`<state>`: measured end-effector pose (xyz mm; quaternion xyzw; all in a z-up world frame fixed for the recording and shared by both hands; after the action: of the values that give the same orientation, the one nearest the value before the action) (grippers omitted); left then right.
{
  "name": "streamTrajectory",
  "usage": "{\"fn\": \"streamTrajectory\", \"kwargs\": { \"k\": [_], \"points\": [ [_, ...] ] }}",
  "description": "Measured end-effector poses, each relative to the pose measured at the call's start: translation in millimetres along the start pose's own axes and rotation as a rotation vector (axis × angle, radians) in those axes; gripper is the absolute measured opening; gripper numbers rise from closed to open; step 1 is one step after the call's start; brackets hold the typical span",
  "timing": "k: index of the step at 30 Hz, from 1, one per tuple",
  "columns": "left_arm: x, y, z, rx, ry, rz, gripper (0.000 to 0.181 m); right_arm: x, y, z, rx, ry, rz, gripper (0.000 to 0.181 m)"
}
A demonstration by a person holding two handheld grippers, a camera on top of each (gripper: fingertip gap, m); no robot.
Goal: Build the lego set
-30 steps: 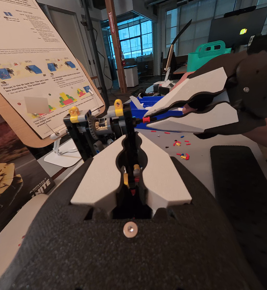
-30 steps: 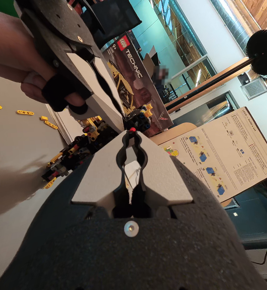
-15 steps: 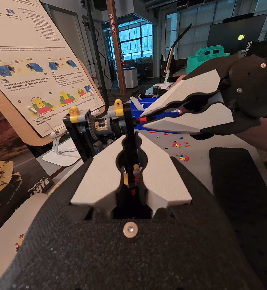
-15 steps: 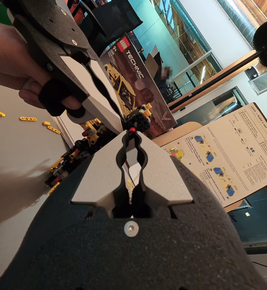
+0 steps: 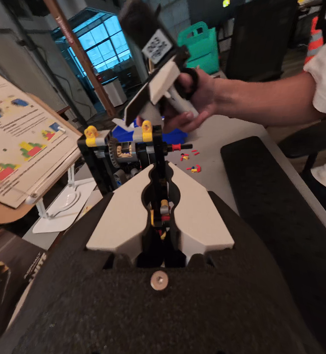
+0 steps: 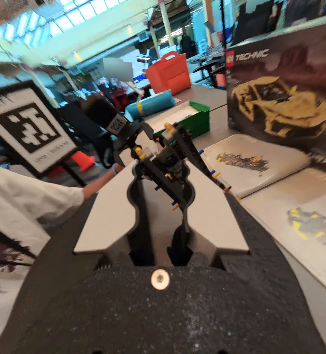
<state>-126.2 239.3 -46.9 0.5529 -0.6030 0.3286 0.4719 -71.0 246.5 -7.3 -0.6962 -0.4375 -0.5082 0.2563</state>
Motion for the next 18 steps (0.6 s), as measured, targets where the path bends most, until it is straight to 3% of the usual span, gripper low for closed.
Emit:
{"fn": "streamTrajectory", "kwargs": {
  "k": [4, 9, 14, 18],
  "points": [
    [-1, -7, 26, -0.059, -0.148, -0.102, 0.008, -17, 16, -7, 0.082, 0.025, -0.052, 0.051],
    [-10, -22, 65, -0.188, -0.462, -0.345, 0.008, -42, 24, -20, 0.186, -0.076, -0.178, 0.062],
    [-31, -16, 97, -0.341, -0.759, -0.547, 0.009, -63, 35, -34, 0.200, 0.093, -0.211, 0.050],
    [-47, -1, 107, -0.404, -0.929, -0.664, 0.010, -100, 34, -41, 0.262, 0.030, -0.331, 0.047]
  ]
}}
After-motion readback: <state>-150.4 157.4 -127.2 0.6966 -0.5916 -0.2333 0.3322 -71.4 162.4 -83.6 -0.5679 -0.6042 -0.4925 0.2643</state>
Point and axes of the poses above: each gripper's, where its closed fingertips meet, y back along the fingers, x out of its top, z = x × y across the jaws, the point moved 1 cm from there along y, back along the fingers
